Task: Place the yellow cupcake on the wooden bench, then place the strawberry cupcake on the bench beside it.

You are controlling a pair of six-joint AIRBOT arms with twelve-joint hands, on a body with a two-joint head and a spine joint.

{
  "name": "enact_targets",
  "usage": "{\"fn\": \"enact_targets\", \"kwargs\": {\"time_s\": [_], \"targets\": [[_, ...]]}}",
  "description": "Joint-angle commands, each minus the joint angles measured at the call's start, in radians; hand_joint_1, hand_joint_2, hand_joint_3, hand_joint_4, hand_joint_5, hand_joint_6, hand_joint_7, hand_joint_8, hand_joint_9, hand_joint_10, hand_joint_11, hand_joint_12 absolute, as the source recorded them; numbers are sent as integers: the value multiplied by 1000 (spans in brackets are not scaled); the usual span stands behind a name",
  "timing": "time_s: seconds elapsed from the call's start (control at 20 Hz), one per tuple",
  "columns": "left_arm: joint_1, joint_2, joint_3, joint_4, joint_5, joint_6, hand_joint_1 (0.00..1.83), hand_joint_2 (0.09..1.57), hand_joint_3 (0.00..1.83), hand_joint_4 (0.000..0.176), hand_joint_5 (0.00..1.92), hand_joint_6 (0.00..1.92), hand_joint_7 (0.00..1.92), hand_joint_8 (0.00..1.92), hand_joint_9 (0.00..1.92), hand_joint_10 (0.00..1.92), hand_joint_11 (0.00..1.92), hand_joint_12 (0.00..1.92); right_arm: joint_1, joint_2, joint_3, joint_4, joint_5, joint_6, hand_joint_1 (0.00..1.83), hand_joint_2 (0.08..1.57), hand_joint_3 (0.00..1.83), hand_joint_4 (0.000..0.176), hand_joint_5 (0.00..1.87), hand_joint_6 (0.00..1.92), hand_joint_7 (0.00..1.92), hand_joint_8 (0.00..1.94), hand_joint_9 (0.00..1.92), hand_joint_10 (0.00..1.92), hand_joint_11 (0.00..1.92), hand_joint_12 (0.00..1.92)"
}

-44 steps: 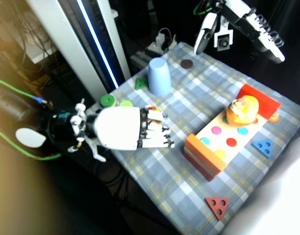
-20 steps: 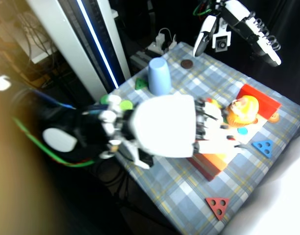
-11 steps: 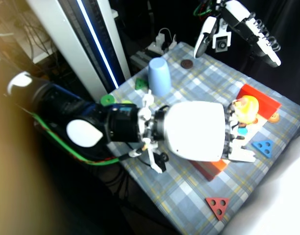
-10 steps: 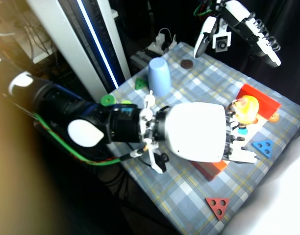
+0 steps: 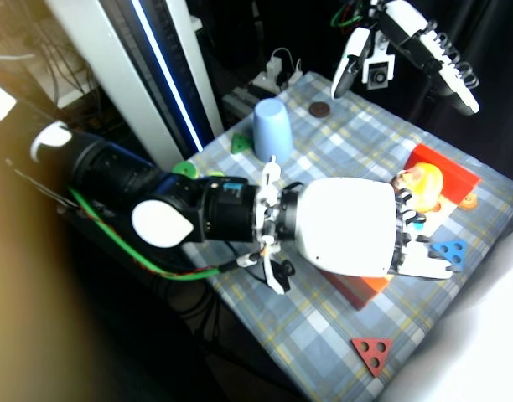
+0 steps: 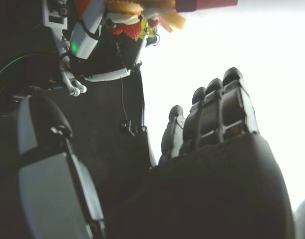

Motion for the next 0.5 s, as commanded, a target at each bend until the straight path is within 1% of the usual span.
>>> {"fn": "enact_targets", "kwargs": {"time_s": [0.0, 0.05, 0.1, 0.15, 0.2, 0.25, 0.3, 0.35, 0.4, 0.45], "targets": [[-7, -4, 6, 24, -119, -15, 875, 765, 0, 176, 0, 0, 0, 0, 32, 6, 0, 0, 16, -2, 5, 15, 69, -3, 1112, 999, 0, 57, 823, 158, 817, 38, 557, 82, 0, 1171], [-7, -4, 6, 24, -120, -17, 878, 766, 0, 176, 0, 0, 0, 0, 33, 6, 1, 0, 16, -2, 5, 15, 68, 0, 1089, 996, 0, 77, 780, 48, 758, 7, 512, 37, 0, 1057], [-7, -4, 6, 24, -120, -18, 883, 767, 0, 176, 0, 0, 0, 0, 26, 2, 6, 3, 16, -2, 4, 15, 67, 2, 1103, 995, 0, 76, 754, 14, 719, 1, 505, 24, 0, 1003], [-7, -4, 6, 24, -120, -20, 901, 769, 1, 176, 0, 0, 0, 0, 30, 4, 8, 4, 16, -2, 3, 15, 66, 2, 1120, 998, 0, 72, 706, 2, 669, 0, 494, 15, 0, 1022], [-6, -3, 6, 24, -121, -23, 913, 769, 0, 176, 0, 0, 0, 0, 29, 2, 10, 6, 16, -2, 1, 15, 64, 2, 1126, 1011, 3, 87, 616, 0, 568, 0, 441, 2, 0, 999], [-6, -3, 6, 24, -121, -25, 913, 769, 0, 176, 0, 0, 0, 0, 29, 2, 10, 6, 16, -2, 1, 15, 63, 2, 1126, 1011, 3, 87, 616, 0, 568, 0, 441, 2, 0, 999], [-6, -3, 6, 24, -122, -27, 920, 770, 1, 176, 0, 0, 0, 0, 32, 3, 6, 5, 16, -1, -1, 15, 62, 3, 1146, 1019, 3, 99, 577, 0, 531, 0, 428, 1, 0, 965], [-5, -3, 5, 24, -123, -29, 900, 772, 2, 176, 0, 0, 0, 0, 47, 9, 48, 26, 16, 1, -2, 15, 62, 5, 1156, 1015, 1, 100, 568, 0, 516, 0, 421, 0, 0, 959], [-3, -3, 5, 24, -124, -33, 897, 774, 3, 176, 0, 0, 5, 2, 52, 10, 57, 31, 16, 7, -7, 15, 62, 5, 1175, 1006, 0, 102, 554, 1, 505, 0, 426, 2, 0, 1001], [-2, -2, 5, 24, -125, -36, 923, 768, 0, 176, 0, 0, 2, 0, 41, 4, 20, 18, 16, 12, -13, 15, 62, 5, 1139, 1002, 0, 112, 474, 0, 448, 0, 413, 0, 0, 1018]]}}
